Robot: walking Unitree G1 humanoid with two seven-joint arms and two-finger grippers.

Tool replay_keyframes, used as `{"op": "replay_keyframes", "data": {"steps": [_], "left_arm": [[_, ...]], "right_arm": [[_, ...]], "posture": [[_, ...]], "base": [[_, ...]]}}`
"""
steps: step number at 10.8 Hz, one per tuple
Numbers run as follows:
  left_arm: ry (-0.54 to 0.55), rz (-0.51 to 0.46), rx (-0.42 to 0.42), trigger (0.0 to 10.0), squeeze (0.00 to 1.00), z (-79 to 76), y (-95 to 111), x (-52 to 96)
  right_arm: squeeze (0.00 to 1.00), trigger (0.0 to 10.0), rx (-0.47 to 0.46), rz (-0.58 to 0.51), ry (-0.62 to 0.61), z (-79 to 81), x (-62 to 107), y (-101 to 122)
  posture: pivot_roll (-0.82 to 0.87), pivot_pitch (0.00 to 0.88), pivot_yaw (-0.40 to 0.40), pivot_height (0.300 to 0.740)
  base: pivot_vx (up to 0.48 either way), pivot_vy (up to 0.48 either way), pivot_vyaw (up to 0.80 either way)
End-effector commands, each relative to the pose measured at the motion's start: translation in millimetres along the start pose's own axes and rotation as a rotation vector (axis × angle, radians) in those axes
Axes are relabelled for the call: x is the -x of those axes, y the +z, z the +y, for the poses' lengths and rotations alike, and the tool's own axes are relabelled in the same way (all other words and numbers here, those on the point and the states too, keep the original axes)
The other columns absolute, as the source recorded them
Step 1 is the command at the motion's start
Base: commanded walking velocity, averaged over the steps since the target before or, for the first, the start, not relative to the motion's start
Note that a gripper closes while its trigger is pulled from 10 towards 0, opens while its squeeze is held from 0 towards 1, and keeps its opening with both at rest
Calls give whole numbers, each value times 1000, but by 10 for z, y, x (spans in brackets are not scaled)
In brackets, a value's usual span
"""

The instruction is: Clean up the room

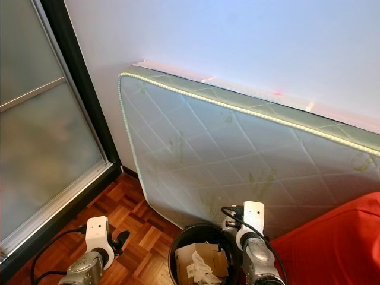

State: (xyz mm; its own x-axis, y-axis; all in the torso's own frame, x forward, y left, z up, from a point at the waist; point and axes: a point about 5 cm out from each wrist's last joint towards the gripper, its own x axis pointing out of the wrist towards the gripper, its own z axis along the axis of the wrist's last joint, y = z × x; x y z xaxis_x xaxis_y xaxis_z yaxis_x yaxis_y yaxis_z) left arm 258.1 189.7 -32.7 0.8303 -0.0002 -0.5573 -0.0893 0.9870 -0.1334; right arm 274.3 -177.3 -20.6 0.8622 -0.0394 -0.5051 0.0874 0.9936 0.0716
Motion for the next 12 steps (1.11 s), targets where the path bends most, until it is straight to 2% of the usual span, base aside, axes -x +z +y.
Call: {"op": "replay_keyframes", "data": {"steps": [1,4,8,12], "left_arm": [[6,-11,5,10000,0,23,21,1],[5,-7,2,10000,0,34,16,3],[7,-4,2,10000,0,35,18,1],[11,4,3,10000,0,41,-6,8]], "right_arm": [[1000,10000,11,31,-11,-44,22,-68],[1000,10000,10,45,-11,-53,34,-106],[1000,10000,-12,53,38,31,33,-124],[1000,10000,1,77,27,-5,52,-175]], "posture": [[66,32,-11,738],[67,35,-10,738],[67,32,-11,738],[67,35,-11,738]], "base": [[0,0,0],[0,0,0],[0,0,0],[0,0,0]]}}
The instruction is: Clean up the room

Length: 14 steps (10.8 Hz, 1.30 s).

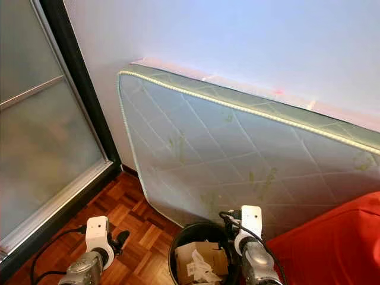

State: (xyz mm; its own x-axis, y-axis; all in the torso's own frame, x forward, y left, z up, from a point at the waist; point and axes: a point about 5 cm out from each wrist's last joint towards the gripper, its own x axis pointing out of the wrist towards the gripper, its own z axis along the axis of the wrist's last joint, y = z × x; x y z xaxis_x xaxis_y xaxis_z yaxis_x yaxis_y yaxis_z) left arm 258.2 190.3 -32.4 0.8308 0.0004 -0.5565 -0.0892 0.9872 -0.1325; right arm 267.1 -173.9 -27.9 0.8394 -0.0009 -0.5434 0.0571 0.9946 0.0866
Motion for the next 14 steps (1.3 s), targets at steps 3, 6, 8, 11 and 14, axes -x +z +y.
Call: {"op": "replay_keyframes", "data": {"steps": [3,6,8,11,14], "left_arm": [[10,7,4,10000,0,36,-16,10],[13,10,3,10000,0,46,-18,12],[10,11,2,10000,0,44,-21,12],[12,14,2,10000,0,48,-25,14],[14,23,3,10000,0,56,-47,20]], "right_arm": [[1000,10000,68,83,-13,-29,49,-178],[1000,10000,32,58,64,88,39,-155],[773,10000,83,43,26,57,29,-118],[0,10000,103,81,-7,9,38,-160],[0,10000,87,98,3,23,56,-217]], "posture": [[68,37,-12,738],[69,37,-10,738],[70,38,-8,738],[70,38,-9,738],[69,38,-10,738]], "base": [[0,0,0],[0,0,0],[0,0,0],[0,0,0],[0,0,0]]}}
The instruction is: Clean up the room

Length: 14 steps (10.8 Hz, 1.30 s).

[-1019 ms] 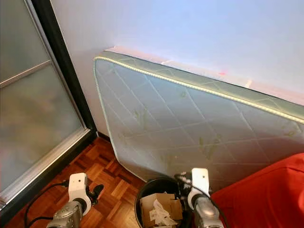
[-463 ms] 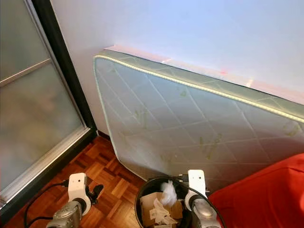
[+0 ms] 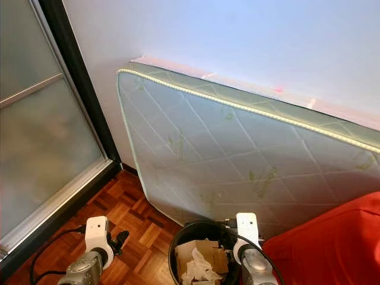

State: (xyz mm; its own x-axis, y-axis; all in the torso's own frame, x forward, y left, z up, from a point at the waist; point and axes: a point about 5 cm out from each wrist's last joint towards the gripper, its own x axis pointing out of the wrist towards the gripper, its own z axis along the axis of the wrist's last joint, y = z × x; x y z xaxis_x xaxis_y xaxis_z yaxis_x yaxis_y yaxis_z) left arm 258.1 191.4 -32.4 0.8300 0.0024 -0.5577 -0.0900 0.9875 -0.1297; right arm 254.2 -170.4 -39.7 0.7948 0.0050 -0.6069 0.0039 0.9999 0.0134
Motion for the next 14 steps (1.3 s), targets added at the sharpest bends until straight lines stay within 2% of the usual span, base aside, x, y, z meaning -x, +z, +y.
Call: {"op": "replay_keyframes", "data": {"steps": [1,4,8,11,14], "left_arm": [[19,30,8,10000,0,59,-72,28],[56,103,-29,10000,0,147,-262,105],[87,193,-55,10000,0,294,-575,276],[112,248,-57,10000,0,369,-730,371],[113,258,-53,10000,0,369,-760,387]], "right_arm": [[0,10000,-17,47,8,12,33,-130],[0,10000,-65,106,6,-24,118,-365],[0,10000,-70,295,-77,-293,420,-951],[0,10000,-87,294,-74,-281,434,-973],[0,10000,-90,265,-48,-187,357,-865]], "posture": [[69,36,-10,738],[64,31,-12,738],[62,28,-14,738],[56,28,-11,738],[59,26,-9,738]], "base": [[0,0,0],[0,0,0],[0,0,0],[0,0,0],[0,0,0]]}}
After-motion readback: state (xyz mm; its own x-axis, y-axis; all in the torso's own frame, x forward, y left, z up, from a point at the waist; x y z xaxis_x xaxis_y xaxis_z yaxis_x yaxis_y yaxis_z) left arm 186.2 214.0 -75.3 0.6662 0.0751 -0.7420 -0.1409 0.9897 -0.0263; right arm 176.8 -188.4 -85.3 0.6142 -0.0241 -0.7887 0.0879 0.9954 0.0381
